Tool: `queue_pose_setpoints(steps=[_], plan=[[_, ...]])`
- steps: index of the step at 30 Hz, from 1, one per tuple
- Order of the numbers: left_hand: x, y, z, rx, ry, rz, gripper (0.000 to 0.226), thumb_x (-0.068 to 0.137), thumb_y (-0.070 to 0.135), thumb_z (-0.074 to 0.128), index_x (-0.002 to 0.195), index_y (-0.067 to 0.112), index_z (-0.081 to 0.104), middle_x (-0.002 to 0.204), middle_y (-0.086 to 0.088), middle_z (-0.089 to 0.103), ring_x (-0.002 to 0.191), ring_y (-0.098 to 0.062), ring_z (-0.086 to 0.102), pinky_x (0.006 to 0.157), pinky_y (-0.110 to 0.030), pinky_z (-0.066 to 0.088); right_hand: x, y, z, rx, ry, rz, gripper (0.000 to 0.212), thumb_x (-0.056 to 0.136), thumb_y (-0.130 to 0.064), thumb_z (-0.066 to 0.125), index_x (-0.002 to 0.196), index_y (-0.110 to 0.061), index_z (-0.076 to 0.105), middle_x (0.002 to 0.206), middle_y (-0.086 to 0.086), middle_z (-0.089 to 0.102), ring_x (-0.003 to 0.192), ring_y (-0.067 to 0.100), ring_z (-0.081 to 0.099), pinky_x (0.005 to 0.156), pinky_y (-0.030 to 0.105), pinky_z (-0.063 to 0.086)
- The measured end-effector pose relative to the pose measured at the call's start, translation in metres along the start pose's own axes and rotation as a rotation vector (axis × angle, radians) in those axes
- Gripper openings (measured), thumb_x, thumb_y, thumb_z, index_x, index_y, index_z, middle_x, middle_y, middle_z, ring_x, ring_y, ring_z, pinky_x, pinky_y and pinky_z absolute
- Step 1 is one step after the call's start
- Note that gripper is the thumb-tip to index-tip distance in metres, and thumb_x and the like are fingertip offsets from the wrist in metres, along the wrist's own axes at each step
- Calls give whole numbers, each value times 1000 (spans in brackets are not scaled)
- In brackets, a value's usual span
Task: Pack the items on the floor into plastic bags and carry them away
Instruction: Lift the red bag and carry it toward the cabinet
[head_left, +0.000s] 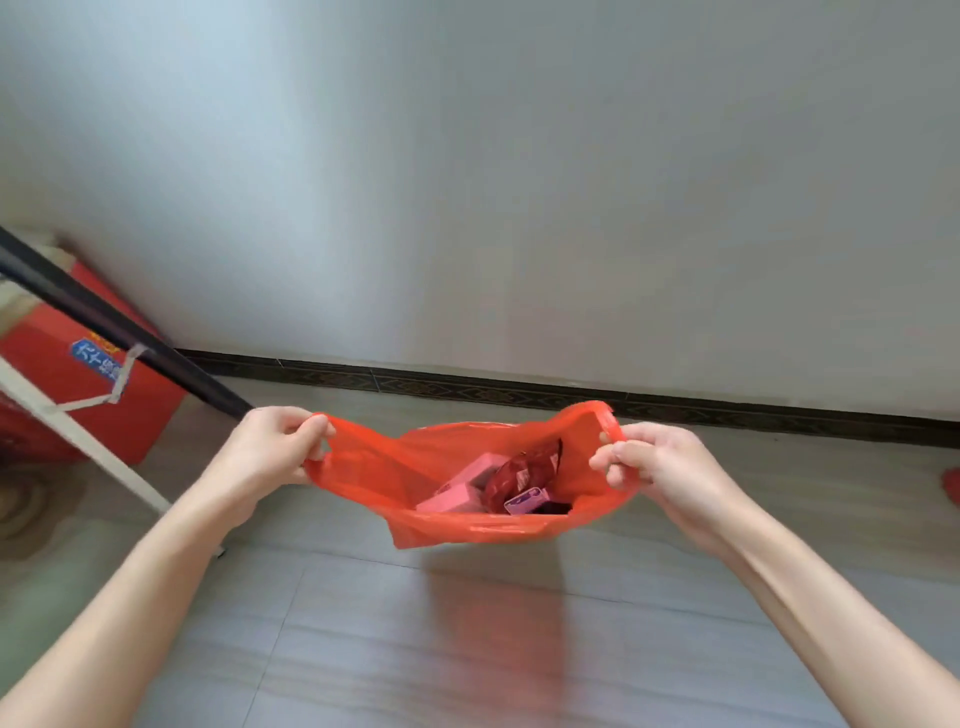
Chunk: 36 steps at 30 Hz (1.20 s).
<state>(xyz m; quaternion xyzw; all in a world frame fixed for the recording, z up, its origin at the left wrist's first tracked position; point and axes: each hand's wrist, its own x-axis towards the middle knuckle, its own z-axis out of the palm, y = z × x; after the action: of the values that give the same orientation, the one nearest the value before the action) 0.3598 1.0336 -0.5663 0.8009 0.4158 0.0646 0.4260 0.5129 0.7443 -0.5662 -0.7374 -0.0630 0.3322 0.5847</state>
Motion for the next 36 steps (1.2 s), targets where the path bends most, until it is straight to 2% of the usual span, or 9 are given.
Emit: queue_pose_setpoints(steps=[3,7,11,14,18,21,23,30,36], plan=[[-25,57,-45,-152,23,-36,24,90,8,50,71,4,64,61,-9,52,60,-19,55,70,-36,58,-19,-77,2,15,56,-48,20,82,9,50,77,-7,61,64,5,63,55,11,58,59,19,49],[-68,143,-139,-213,27,2,19,91,9,53,77,1,63,65,-10,56,57,-14,57,60,-22,56,-57,-204,22,37,-6,-117,22,90,0,48,76,-9,62,66,3,64,66,19,61,76,28,49],[-128,217,-236,-259,46,46,15,89,11,57,78,3,65,67,-8,60,60,-9,58,62,-22,56,-115,-324,61,52,-162,-85,10,90,-10,55,90,-3,62,53,-2,66,51,12,63,59,19,52],[-175,233,-273,-242,100,31,16,85,21,62,72,14,67,67,1,66,64,-9,59,69,-27,51,-161,-372,95,34,-298,-59,9,89,-9,55,90,-3,61,55,2,64,47,10,62,49,16,48],[-251,204,-315,-427,274,-135,18,86,18,62,70,12,68,67,3,68,70,-13,61,81,-34,49,-224,-389,154,-10,-497,-22,9,89,-9,55,82,-6,60,63,5,64,56,14,61,54,17,47],[-308,170,-341,-488,326,-247,17,90,9,55,78,4,66,71,-5,65,64,-7,60,71,-18,48,-259,-382,195,-121,-621,33,11,90,-12,53,82,-8,59,69,6,64,64,17,60,54,19,44],[-340,148,-363,-477,390,-282,19,90,6,53,74,6,64,69,-4,63,61,-6,57,61,-8,44,-276,-376,223,-146,-661,82,12,90,-12,52,80,-8,57,69,7,64,65,19,57,57,24,40],[-425,68,-436,-610,636,-424,23,90,5,53,70,11,64,72,-6,65,72,-17,58,75,-30,46,-337,-365,362,-260,-859,138,19,94,-13,48,81,-5,58,71,10,61,63,18,56,65,24,45],[-468,-23,-497,-795,970,-492,18,90,11,54,77,15,65,76,-5,68,73,-16,62,70,-25,47,-394,-342,499,-421,-1032,73,22,94,-18,50,83,-3,61,75,12,66,70,22,61,77,31,51]])
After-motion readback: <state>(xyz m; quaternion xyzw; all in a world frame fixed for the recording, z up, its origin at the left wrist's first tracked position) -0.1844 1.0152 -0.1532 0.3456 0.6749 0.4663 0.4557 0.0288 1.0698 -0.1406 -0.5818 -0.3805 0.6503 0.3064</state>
